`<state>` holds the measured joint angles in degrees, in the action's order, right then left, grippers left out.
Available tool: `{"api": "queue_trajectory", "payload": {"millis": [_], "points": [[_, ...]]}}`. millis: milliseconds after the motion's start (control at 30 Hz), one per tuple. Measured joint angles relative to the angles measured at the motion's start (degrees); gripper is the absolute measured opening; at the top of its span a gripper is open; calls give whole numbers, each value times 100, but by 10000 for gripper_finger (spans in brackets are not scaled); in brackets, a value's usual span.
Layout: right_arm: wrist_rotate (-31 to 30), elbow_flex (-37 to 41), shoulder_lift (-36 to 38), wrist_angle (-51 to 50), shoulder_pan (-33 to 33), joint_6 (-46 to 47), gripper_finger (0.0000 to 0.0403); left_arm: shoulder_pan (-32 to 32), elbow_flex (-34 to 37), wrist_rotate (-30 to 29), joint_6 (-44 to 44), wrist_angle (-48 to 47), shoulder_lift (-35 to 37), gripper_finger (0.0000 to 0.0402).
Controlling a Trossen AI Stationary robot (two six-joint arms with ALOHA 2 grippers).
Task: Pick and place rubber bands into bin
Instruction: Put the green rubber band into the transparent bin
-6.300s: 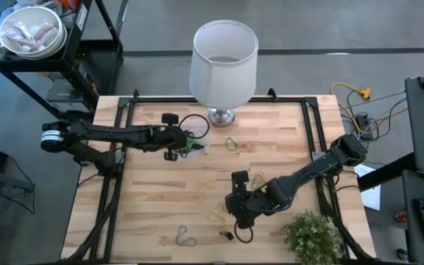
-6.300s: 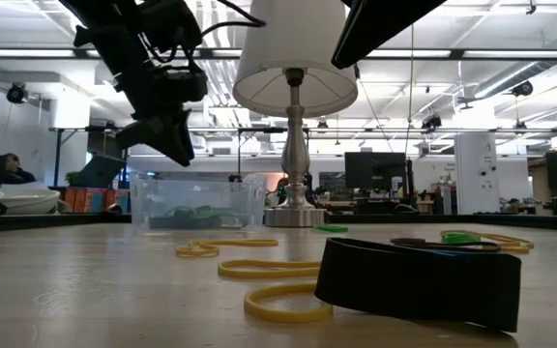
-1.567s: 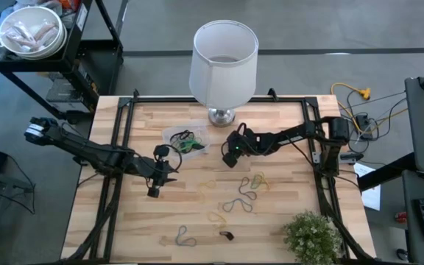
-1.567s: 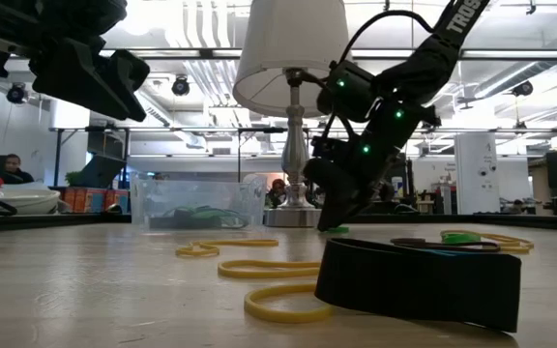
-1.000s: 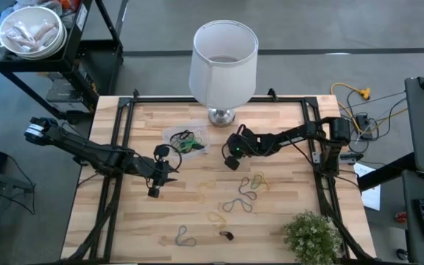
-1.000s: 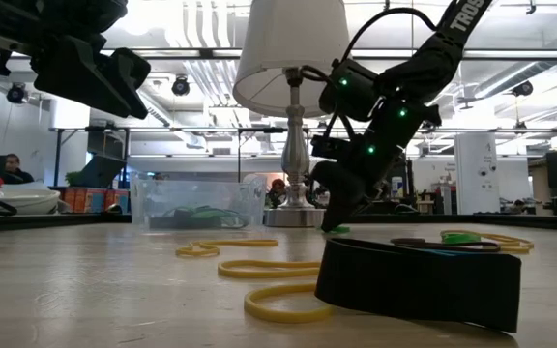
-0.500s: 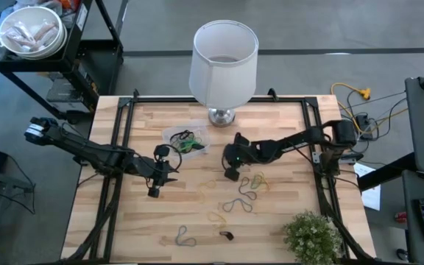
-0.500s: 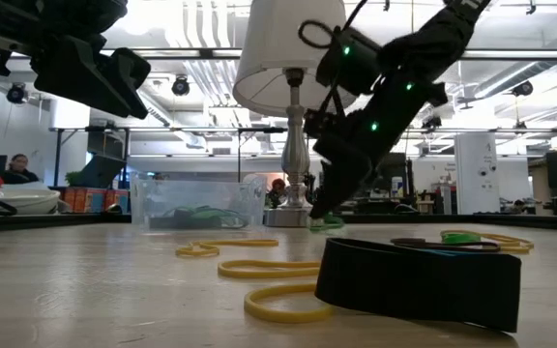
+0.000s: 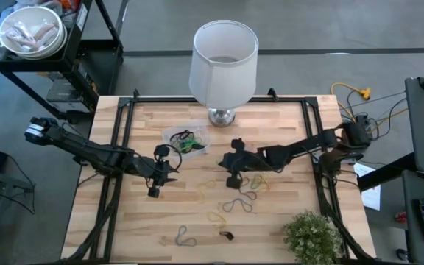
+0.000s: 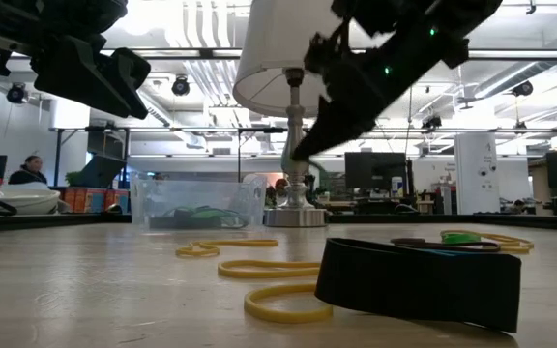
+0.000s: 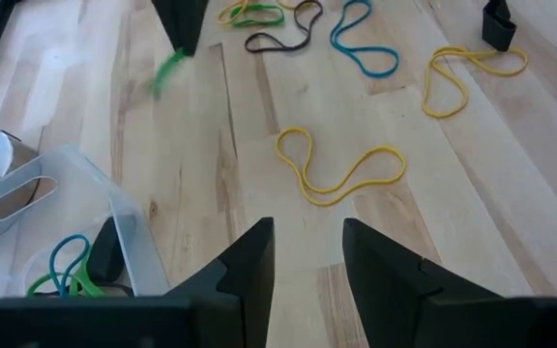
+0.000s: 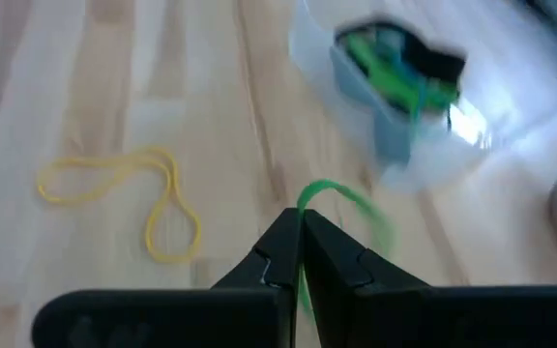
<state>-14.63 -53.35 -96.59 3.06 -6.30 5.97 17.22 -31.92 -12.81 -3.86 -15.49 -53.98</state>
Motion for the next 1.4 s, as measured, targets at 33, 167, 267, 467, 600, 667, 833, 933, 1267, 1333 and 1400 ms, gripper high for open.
{"api": "queue_trajectory", "payload": {"millis": [33, 167, 267, 467, 600, 667, 833, 933, 1267, 1333, 1400], "points": [[-16, -46, 20, 49, -58, -103, 8, 1, 0, 1, 0, 0, 0, 109], [-117, -291, 50, 70, -278, -428, 8, 0, 0, -1, 0, 4, 0, 109], [-303, -513, 50, 76, -381, -741, 8, -1, 0, -8, 0, 7, 0, 109], [-356, -912, -80, 609, -423, -1561, 8, -1, 0, -8, 0, 4, 0, 109], [-344, -1229, -374, 891, -258, -1972, 9, 1, 2, -8, 0, 2, 1, 109], [-337, -1444, -553, 945, -122, -1997, 9, -1, 5, -8, 2, -70, 7, 109], [-314, -2027, -1130, 907, 301, -1867, 9, 3, 3, -50, 45, -110, 26, 109], [-311, -2365, -1516, 906, 548, -1674, 9, 5, 4, -299, 57, -284, 42, 109], [-338, -3160, -2575, 595, 1149, -880, 8, 5, 2, -897, 363, -815, 109, 109], [-354, -3180, -2639, 483, 1213, -734, 8, 5, 2, -900, 363, -797, 137, 109], [-364, -3183, -2690, 436, 1251, -609, 8, 5, 2, -898, 363, -814, 154, 109]]}}
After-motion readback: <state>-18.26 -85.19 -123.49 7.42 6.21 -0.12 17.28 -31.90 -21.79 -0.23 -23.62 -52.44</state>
